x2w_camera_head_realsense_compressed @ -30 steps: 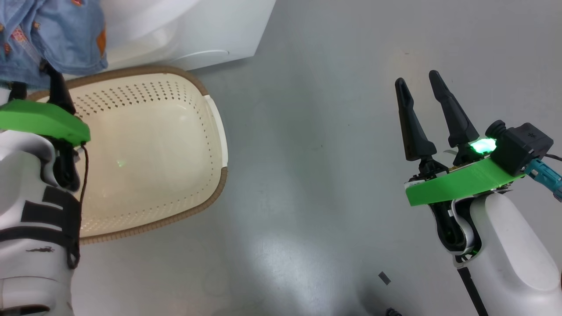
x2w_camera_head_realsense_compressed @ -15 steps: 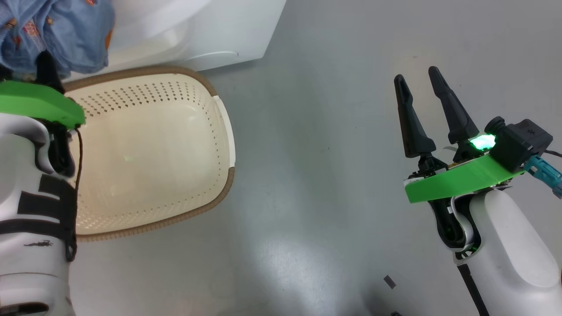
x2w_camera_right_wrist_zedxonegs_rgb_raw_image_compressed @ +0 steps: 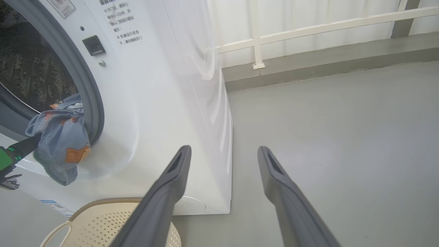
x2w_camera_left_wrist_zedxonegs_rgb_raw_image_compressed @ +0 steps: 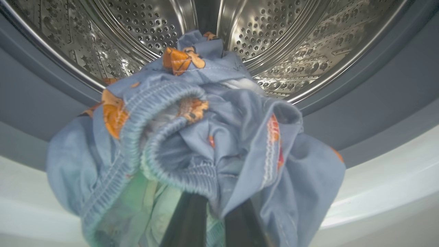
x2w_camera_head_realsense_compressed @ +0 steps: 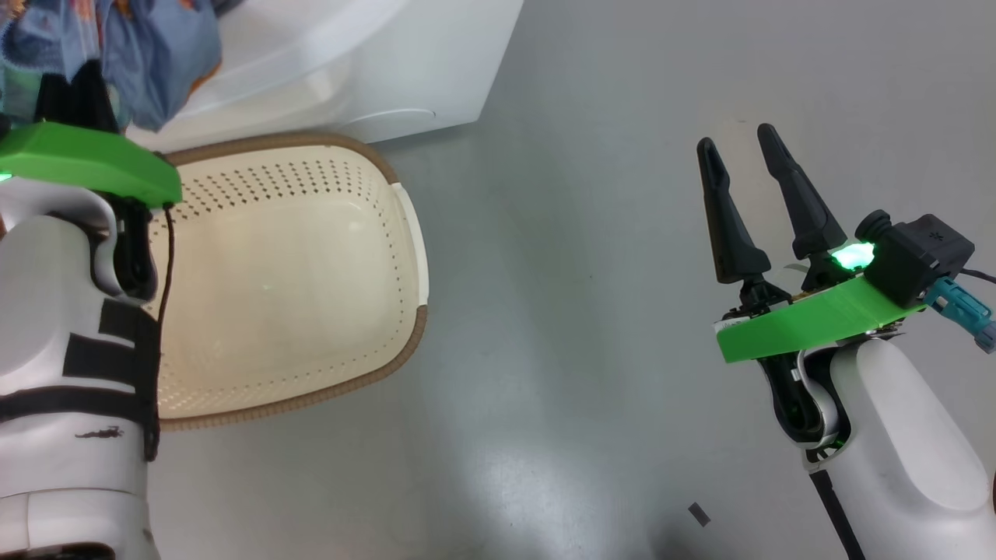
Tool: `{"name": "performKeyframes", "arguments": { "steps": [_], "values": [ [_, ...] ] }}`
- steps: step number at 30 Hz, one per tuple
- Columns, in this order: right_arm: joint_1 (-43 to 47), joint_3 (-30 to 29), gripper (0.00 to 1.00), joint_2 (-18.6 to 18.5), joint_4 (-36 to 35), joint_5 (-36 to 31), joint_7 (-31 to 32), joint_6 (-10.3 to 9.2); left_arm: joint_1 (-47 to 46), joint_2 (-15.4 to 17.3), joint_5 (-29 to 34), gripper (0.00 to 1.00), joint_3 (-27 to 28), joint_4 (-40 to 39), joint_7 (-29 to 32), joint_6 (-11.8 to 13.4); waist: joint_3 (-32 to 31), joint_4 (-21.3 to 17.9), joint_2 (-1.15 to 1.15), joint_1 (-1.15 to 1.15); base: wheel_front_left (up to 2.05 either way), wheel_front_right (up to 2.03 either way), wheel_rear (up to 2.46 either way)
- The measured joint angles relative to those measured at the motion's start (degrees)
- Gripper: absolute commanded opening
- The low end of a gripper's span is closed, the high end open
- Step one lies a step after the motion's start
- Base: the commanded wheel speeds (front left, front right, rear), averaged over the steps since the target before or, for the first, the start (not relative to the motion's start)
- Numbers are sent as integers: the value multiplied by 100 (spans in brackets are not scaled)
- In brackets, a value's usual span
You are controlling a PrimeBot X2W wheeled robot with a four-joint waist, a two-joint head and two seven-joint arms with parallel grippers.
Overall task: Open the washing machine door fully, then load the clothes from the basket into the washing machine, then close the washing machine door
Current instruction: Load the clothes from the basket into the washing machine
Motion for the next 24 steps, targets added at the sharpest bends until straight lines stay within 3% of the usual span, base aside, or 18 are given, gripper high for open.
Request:
{"name": "performKeyframes", "arguments": {
  "steps": [6, 11, 21, 24],
  "values": [
    [1, 33, 100, -2, 3, 0, 0, 0, -173, 12, 76, 0, -113, 0, 4, -33, -24, 75, 0, 0, 0, 0, 0],
    [-1, 65, 100, 7, -25, 3, 0, 0, -985, 171, 110, 0, -181, 357, 237, -26, 118, 10, 0, 0, 0, 0, 0],
    [-5, 46, 100, 205, -105, 77, 0, 0, -2399, 692, 483, 0, -467, 979, 508, 52, 550, -483, 0, 0, 0, 0, 0],
    [-12, 71, 100, 224, -124, 108, 0, 0, -2726, 790, 592, 0, -589, 1024, 343, 52, 675, -636, 0, 0, 0, 0, 0]
  ]
}}
